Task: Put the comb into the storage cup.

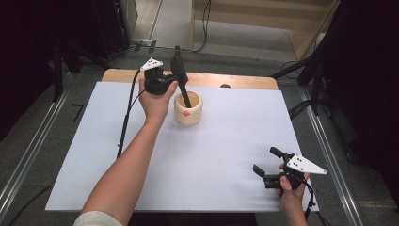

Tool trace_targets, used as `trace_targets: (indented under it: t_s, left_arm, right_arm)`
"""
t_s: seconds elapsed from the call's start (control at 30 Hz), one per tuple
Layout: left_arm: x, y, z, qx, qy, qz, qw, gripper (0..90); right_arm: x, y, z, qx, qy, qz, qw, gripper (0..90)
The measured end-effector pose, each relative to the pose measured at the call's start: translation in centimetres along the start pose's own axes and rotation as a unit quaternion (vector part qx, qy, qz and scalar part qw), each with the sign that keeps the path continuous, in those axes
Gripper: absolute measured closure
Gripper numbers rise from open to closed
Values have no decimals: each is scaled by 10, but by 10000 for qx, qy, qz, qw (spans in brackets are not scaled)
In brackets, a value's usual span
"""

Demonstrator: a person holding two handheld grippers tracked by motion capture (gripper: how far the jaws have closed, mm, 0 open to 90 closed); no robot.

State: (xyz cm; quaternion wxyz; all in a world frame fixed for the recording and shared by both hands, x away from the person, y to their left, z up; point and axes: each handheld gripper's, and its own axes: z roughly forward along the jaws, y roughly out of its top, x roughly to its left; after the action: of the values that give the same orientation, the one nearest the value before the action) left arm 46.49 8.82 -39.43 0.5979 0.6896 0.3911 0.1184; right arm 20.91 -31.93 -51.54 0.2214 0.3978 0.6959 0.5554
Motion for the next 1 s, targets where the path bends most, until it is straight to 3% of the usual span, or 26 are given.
trace_targets:
  t_s: [1.0]
  left_arm:
    - [2, -30, 13, 160, -90, -281, 9994, 843]
  right_arm:
    - [0, 0, 0, 9, -2, 4, 10000, 0]
